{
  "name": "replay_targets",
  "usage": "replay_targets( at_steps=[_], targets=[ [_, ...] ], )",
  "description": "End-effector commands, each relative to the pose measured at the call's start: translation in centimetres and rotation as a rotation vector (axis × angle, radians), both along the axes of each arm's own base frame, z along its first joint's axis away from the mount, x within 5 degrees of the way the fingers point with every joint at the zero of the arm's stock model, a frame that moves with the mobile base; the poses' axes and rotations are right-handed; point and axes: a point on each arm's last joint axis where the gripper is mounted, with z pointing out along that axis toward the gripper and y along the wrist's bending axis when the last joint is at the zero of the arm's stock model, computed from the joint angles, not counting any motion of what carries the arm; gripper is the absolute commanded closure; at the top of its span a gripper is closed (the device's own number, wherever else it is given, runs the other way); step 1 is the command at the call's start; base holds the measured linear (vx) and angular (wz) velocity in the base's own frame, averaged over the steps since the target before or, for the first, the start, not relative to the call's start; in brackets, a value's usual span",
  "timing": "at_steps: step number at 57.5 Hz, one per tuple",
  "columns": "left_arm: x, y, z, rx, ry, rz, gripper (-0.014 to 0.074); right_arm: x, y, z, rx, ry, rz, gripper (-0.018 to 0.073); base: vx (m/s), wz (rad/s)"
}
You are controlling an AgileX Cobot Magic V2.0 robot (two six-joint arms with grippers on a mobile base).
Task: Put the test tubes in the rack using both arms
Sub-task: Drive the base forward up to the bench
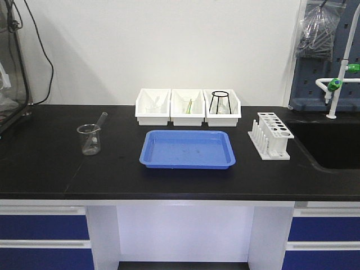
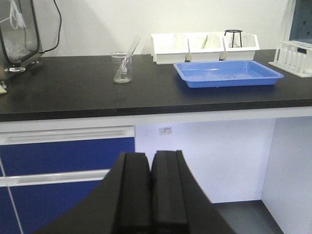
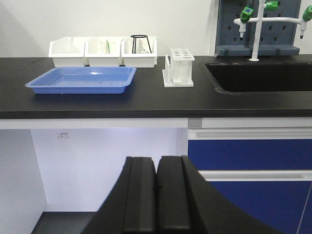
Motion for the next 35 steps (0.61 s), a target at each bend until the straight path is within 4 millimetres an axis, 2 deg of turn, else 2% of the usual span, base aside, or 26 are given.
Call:
replay_targets(
  at_steps=[1, 35],
  targets=[
    [0.11, -0.01, -0.22, -0.013, -0.050, 0.000, 0.0611, -0.03, 0.01, 0.47, -0.014, -0.084, -0.001, 0.0567, 0.25, -0.05],
    [0.11, -0.01, -0.22, -0.013, -0.050, 0.000, 0.0611, -0.03, 0.01, 0.47, -0.014, -0.084, -0.001, 0.0567, 0.32, 0.01]
  ],
)
